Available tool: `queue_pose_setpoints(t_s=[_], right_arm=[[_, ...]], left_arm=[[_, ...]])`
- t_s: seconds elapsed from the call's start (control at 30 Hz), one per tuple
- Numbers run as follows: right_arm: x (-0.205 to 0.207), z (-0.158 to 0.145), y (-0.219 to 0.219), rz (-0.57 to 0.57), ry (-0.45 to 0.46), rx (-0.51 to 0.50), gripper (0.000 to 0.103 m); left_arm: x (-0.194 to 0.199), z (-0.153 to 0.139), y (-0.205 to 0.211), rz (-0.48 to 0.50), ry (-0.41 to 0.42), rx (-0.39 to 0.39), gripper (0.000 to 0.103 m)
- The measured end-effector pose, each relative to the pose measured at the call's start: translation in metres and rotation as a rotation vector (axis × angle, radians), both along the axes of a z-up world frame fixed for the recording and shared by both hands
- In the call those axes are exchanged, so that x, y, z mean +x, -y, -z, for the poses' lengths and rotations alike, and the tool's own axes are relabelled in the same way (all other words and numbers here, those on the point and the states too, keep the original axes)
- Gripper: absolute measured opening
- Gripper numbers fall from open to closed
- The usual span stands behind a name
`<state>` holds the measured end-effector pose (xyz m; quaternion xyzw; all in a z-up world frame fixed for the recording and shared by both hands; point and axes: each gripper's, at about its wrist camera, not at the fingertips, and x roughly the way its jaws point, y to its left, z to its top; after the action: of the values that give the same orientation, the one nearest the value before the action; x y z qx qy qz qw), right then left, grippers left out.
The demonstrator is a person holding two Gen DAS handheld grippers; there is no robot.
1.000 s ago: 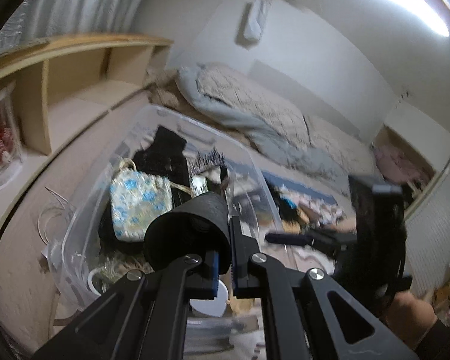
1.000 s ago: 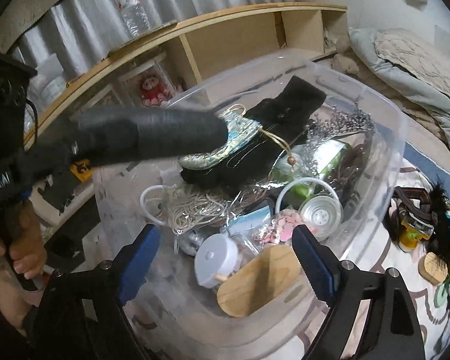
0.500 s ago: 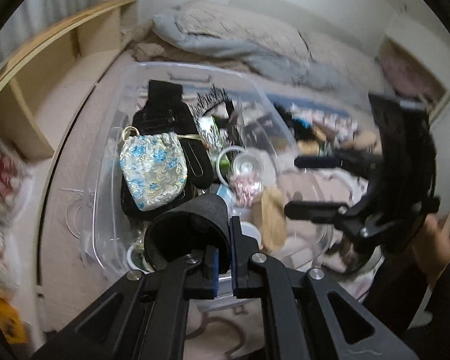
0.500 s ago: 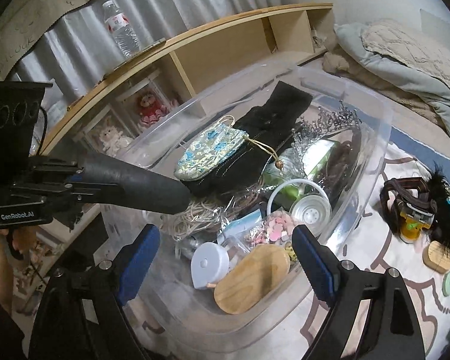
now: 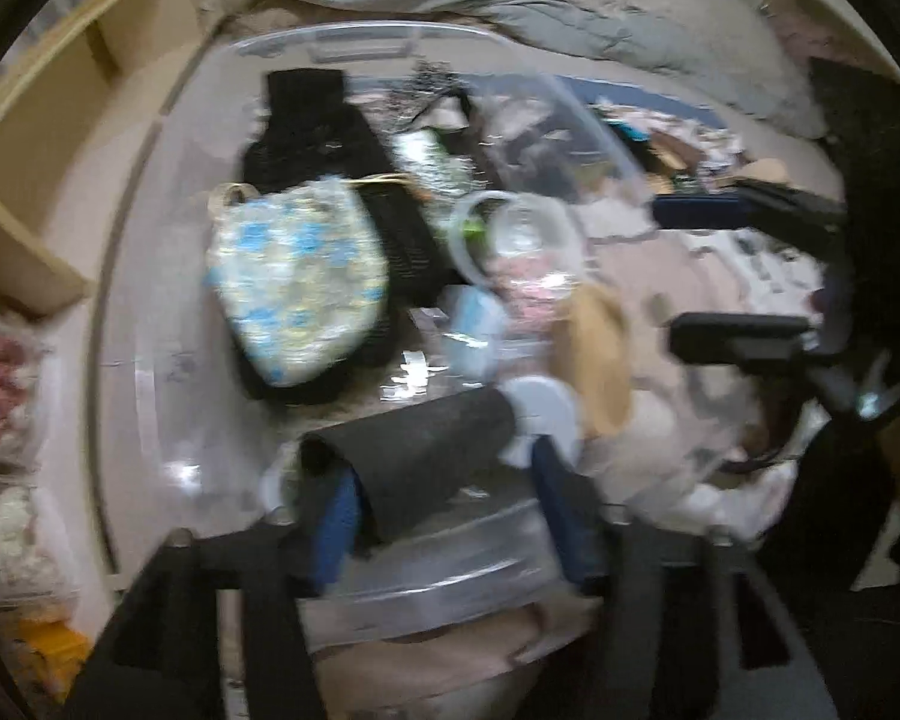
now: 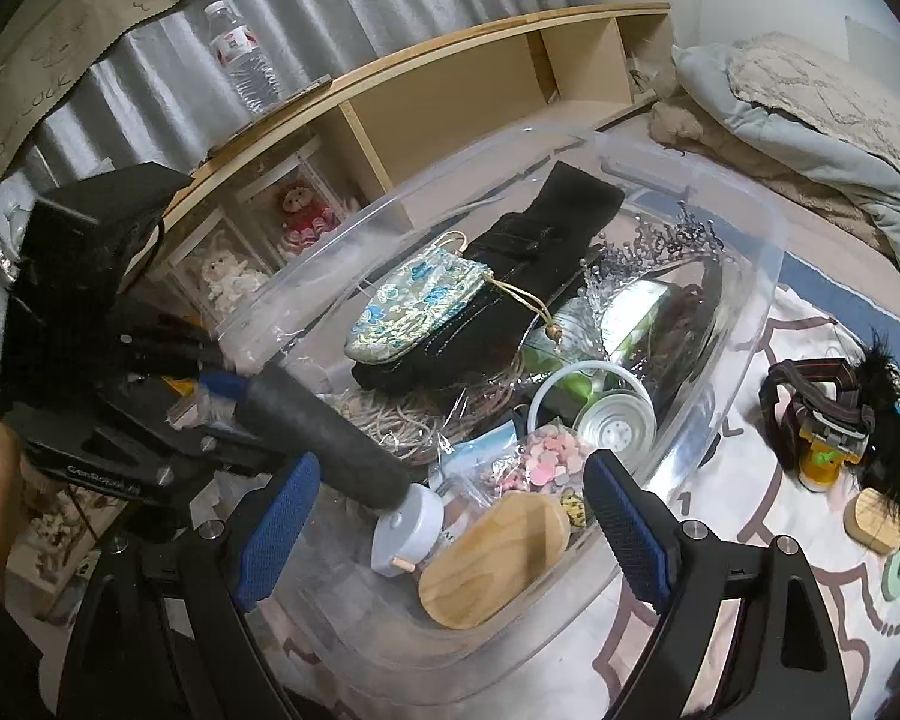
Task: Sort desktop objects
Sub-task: 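Lower the black cylinder into the clear box and open the left gripper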
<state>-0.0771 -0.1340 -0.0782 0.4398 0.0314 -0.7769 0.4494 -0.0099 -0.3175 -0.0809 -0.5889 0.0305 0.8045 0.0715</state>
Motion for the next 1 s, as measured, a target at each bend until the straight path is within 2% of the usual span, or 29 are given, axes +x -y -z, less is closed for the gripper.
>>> queue_pose_setpoints(t_s=[0.1,0.4,0.43,0.47,0.53,0.63,0.83,1.0], right_arm=[[-0.002,0.001,0.001,0.0,0.005,-0.001,0.09],[0.001,-0.004,0.001,-0.01,0.01,-0.043,0.089],[0.002,-0.005,0.002,-0.024,0.007,-0.054,0.081],[0.003,-0.006,0.005,-0.04,0.002,-0.047,0.06],[0.004,-0.005,0.013,-0.072,-0.001,-0.015,0.035],[0.008,0.003,0.031,-0.16,-0.001,0.082,0.015],[0.023,0.021,0.07,-0.343,-0.024,0.333,0.012],[0.024,0.033,0.089,-0.408,-0.013,0.446,0.012]], left_arm=[[0.002,0.001,0.015,-0.054,0.002,-0.046,0.06],[0.01,-0.025,0.031,-0.148,-0.109,-0.019,0.06],[0.01,-0.027,0.03,-0.153,-0.123,-0.014,0.06],[0.011,-0.03,0.029,-0.159,-0.143,0.001,0.06],[0.016,-0.034,0.029,-0.178,-0.179,0.033,0.06],[0.02,-0.037,0.024,-0.19,-0.218,0.046,0.06],[0.034,-0.046,0.018,-0.189,-0.288,0.083,0.06],[0.044,-0.05,0.021,-0.215,-0.323,0.085,0.06]])
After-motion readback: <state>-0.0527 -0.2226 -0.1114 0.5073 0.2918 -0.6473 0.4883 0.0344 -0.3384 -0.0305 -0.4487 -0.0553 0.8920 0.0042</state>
